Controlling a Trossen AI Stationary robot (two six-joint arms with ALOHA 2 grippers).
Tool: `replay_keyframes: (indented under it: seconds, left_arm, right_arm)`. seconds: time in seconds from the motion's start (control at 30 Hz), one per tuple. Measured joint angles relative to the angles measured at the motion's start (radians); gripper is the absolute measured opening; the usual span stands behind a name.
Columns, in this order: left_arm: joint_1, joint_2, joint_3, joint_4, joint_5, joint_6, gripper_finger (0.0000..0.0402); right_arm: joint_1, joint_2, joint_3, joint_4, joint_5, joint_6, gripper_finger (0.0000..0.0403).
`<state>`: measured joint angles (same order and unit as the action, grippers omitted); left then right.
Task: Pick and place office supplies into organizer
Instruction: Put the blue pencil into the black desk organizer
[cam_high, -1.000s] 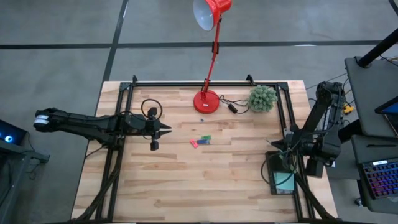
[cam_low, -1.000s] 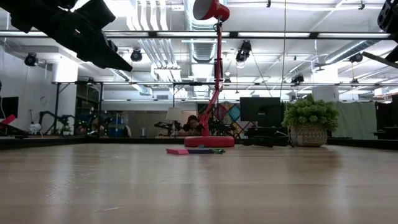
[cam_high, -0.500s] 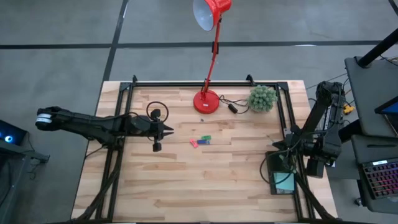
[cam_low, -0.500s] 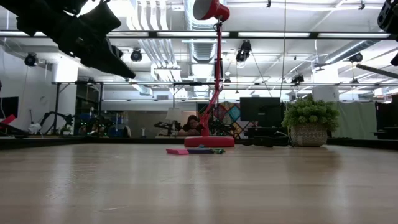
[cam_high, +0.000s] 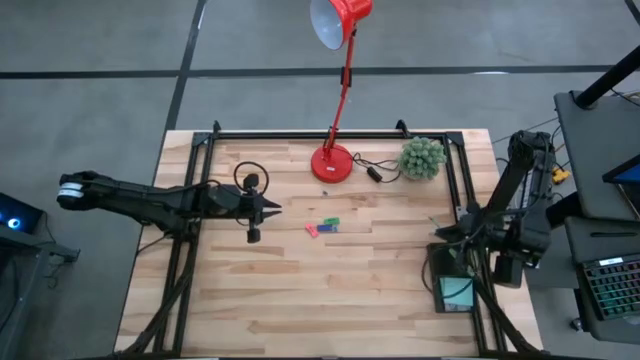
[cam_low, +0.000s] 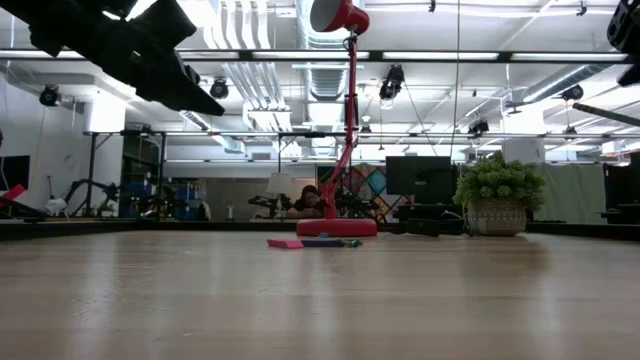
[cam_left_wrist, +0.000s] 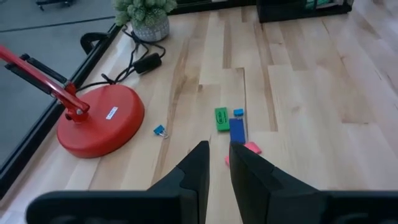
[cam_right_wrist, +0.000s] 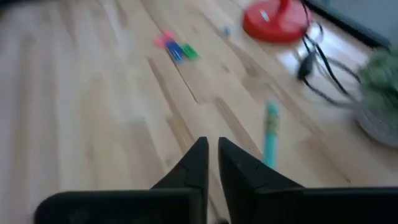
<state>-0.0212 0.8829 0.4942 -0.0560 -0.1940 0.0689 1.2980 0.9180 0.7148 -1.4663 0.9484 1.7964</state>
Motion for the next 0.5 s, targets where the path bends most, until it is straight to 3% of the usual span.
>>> replay_keyframes:
  seconds: [0.2,0.33,0.5]
  left_arm:
    - [0.000,0.000,0.000,0.000,0.000,0.000,0.0048]
    - [0.000,0.000,0.000,0.006,0.000,0.000,0.0048]
    - [0.000,0.000,0.000,0.045,-0.001,0.025,0.0047]
  right_arm:
    - [-0.020,0.000,0.057,0.105,0.109,-0.167,0.0102]
    - [-0.083,0.000,0.081,0.187,0.106,-0.293,0.0158]
    - [-0.216,0.000,0.122,0.229,0.030,-0.399,0.0215]
